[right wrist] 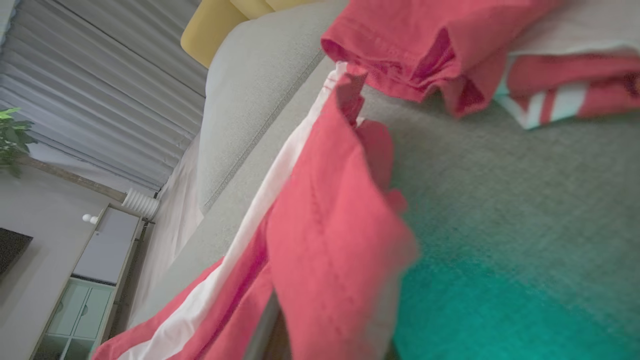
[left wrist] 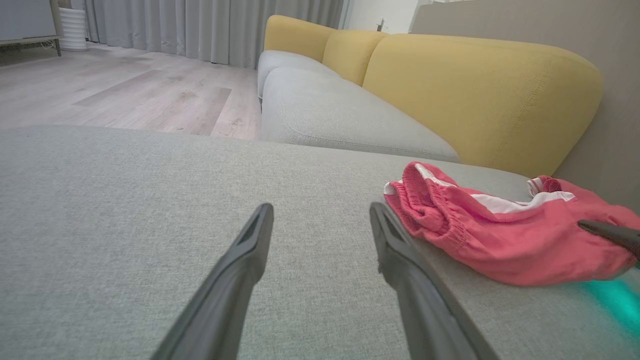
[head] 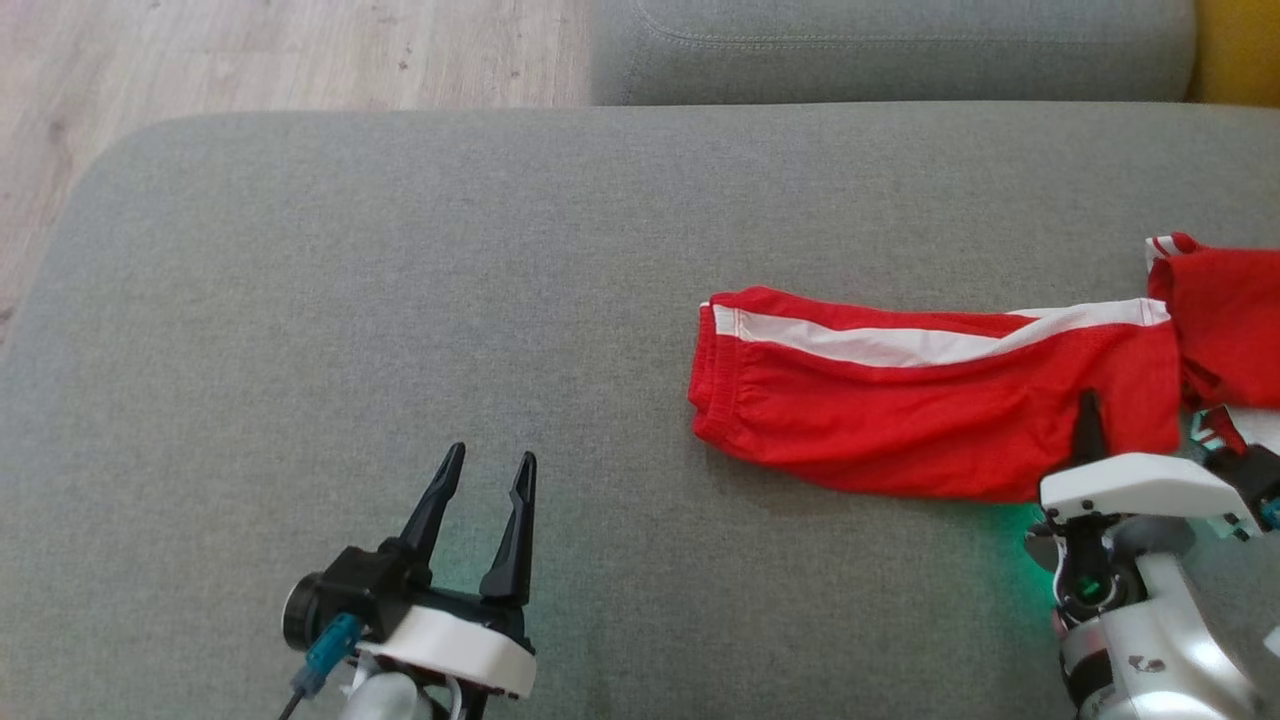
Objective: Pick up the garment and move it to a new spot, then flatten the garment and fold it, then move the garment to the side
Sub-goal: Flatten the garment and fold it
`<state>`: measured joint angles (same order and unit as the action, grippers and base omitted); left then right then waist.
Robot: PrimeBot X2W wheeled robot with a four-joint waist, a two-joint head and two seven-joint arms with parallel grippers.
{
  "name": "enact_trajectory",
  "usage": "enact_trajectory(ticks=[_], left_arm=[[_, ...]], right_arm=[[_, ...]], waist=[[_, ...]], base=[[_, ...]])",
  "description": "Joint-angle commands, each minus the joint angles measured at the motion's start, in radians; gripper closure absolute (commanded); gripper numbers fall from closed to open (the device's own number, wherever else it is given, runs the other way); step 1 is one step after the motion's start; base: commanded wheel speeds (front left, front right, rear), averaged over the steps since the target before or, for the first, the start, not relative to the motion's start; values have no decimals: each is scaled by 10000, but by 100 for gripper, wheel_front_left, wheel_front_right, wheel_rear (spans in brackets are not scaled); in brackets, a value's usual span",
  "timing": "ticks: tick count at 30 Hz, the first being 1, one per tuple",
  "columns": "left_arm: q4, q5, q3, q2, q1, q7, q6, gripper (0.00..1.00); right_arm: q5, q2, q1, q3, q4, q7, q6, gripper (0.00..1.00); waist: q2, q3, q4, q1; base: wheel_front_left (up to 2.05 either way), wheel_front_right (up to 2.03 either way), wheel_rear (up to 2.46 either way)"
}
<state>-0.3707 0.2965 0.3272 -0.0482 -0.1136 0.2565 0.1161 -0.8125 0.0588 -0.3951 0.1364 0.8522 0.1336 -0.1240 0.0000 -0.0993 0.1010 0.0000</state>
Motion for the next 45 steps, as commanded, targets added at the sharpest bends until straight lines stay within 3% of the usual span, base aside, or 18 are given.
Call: enact_trajectory(ticks=[1, 5, 24, 35, 44, 45], left_arm=[[254, -108, -313, -20, -119, 53, 76, 0], [229, -82, -318, -20, -65, 53, 83, 0], [50, -181, -257, -20, 97, 53, 125, 0], [-17, -123, -169, -20, 103, 53, 135, 0], [-97, -158, -81, -20, 127, 53, 140, 0], [-108, -171, -85, -20, 135, 53, 141, 0]], right_arm=[[7, -83, -48, -356, -395, 143, -67, 100], [55, -84, -29, -802, -729, 274, -67, 100], [-1909, -85, 651, -4153, -2724, 502, -67, 100], [-2134, -85, 684, -5441, -3146, 413, -67, 100], [-2414, -85, 652, -6402, -2809, 236, -67, 100], [-2405, -85, 639, -6508, -2715, 217, -67, 89]], waist=[[0, 31, 23, 0], [0, 109, 86, 0], [0, 550, 482, 0], [0, 593, 852, 0], [0, 608, 1208, 0], [0, 618, 1230, 0]], base=[[0, 0, 0], [0, 0, 0], [0, 0, 0], [0, 0, 0], [0, 0, 0], [0, 0, 0]])
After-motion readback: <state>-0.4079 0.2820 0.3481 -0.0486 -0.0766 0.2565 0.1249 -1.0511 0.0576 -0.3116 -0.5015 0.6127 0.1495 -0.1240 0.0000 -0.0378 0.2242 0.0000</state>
